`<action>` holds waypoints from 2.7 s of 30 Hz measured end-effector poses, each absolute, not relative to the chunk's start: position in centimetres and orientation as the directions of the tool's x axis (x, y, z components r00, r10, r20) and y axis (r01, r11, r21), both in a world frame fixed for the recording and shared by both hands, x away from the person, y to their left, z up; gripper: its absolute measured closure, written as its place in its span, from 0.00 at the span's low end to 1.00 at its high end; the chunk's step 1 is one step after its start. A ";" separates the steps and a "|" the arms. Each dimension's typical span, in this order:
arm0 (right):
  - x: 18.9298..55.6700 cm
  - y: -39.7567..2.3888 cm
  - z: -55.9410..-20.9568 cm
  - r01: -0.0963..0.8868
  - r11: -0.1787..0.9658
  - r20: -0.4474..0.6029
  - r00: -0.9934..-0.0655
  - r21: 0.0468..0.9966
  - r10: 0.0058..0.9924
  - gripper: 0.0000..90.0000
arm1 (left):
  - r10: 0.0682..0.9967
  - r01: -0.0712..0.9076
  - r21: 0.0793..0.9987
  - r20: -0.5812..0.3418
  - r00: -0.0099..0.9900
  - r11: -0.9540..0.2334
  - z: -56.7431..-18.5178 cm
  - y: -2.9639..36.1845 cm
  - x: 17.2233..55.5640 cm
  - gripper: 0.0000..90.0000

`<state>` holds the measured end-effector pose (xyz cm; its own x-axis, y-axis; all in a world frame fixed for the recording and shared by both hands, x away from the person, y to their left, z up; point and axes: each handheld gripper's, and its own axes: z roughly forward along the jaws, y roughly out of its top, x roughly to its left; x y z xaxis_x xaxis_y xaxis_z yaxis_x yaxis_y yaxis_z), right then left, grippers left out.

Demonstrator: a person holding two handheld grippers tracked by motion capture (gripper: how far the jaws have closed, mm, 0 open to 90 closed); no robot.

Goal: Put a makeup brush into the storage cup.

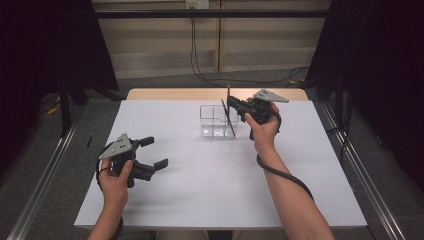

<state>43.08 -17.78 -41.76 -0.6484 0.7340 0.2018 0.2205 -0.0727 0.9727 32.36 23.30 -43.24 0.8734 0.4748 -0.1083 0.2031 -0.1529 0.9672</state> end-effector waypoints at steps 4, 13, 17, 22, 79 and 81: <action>43.0 -17.9 -42.0 0.224 -0.069 0.202 -0.654 0.972 0.729 0.94 | 0.474 0.203 0.967 -0.109 0.874 -0.152 -43.2 23.3 32.3 0.00; 42.9 -18.2 -42.3 0.232 -0.069 0.207 -0.652 0.970 0.729 0.93 | 0.474 0.205 0.967 -0.112 0.873 -0.149 -43.2 23.2 32.3 0.00; 42.7 -18.1 -42.5 0.242 -0.056 0.207 -0.658 0.969 0.724 0.93 | 0.472 0.200 0.968 -0.107 0.875 -0.150 -43.1 23.2 32.3 0.00; 42.6 -18.0 -42.7 0.268 -0.080 0.245 -0.666 0.960 0.705 0.67 | 0.472 0.200 0.968 -0.107 0.875 -0.152 -43.2 23.1 32.3 0.00; 38.2 -19.9 -41.0 0.235 0.036 0.150 -0.724 0.971 0.674 0.05 | 0.472 0.204 0.967 -0.108 0.875 -0.156 -43.3 23.1 32.2 0.00; 37.9 -20.0 -40.9 0.225 0.048 0.136 -0.731 0.973 0.669 0.05 | 0.475 0.202 0.967 -0.106 0.874 -0.157 -43.3 23.1 32.2 0.00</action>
<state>37.94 -20.01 -40.88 -0.7305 0.6692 0.1362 0.2252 0.0477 0.9731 32.16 23.06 -43.29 0.8738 0.4746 -0.1057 0.2024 -0.1574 0.9666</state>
